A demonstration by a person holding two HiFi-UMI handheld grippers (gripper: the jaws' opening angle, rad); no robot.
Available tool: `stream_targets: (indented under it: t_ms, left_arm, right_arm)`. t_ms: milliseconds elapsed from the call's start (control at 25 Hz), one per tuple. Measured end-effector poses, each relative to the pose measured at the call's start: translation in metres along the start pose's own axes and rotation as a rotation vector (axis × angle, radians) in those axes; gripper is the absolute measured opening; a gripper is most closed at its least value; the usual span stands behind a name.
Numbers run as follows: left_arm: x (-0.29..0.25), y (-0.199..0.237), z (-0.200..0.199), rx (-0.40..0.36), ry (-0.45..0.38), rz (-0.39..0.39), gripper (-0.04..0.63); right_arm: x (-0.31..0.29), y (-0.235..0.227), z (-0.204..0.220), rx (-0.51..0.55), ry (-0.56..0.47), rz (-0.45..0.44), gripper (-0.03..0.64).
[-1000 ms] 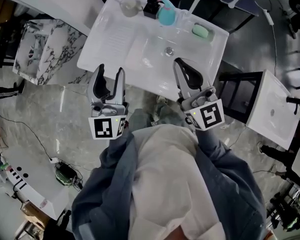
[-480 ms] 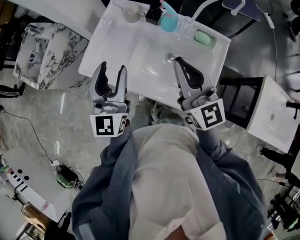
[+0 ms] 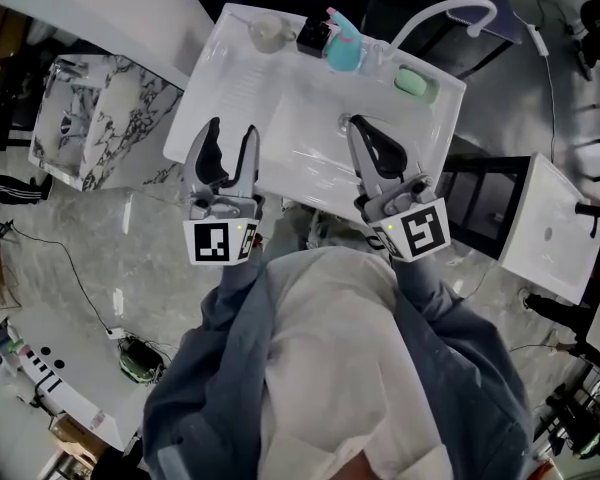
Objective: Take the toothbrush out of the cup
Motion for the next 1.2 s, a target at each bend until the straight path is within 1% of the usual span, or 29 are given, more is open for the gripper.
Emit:
stream_targets:
  t_ms: [120,280,360,440,520,600,800,960,1080,1200]
  left_arm:
    - [-0.01,0.006,0.011,0.023,0.008,0.006,0.23]
    - [-0.042,0.024,0.034,0.061,0.021,0.015,0.23]
    - [-0.058,0.034,0.045,0.063,0.032,0.018,0.23]
    - [-0.071,0.043,0.058,0.06,0.055,0.021,0.23]
    - [-0.089,0.053,0.075,0.062,0.074,0.026,0.23]
    - [-0.113,0.066,0.096,0.073,0.081,0.029,0.23]
    - [-0.157,0.095,0.154,0.136,0.129,0.017,0.23]
    - [-0.188,0.115,0.199,0.188,0.173,-0.001,0.23]
    - [-0.204,0.127,0.221,0.187,0.191,-0.003,0.23]
    - [-0.213,0.134,0.232,0.179,0.19,-0.008,0.23]
  right_arm:
    - [-0.002,-0.001,0.002,0.001,0.008,0.004,0.011]
    - [-0.009,-0.006,0.008,0.005,0.024,0.013,0.012]
    - [-0.016,-0.009,0.014,0.006,0.033,0.014,0.011]
    - [-0.025,-0.012,0.026,-0.013,0.069,0.015,0.011]
    - [-0.038,-0.018,0.038,-0.029,0.1,0.019,0.011]
    - [-0.052,-0.026,0.047,-0.028,0.104,0.024,0.011]
    - [-0.079,-0.04,0.08,-0.043,0.146,0.042,0.011]
    - [-0.096,-0.053,0.091,-0.028,0.124,0.056,0.011]
    - [-0.097,-0.059,0.102,-0.04,0.141,0.078,0.011]
    - [-0.092,-0.066,0.114,-0.055,0.169,0.104,0.011]
Point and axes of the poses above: the fingertips, and each gripper's own axes: x backward along the fingers, y to its left, z out of its underside, the point moved 3 cm from there along x, backward along the fingers, and after that the axes turned 6 degrees about -y, right-handed, at the moved point
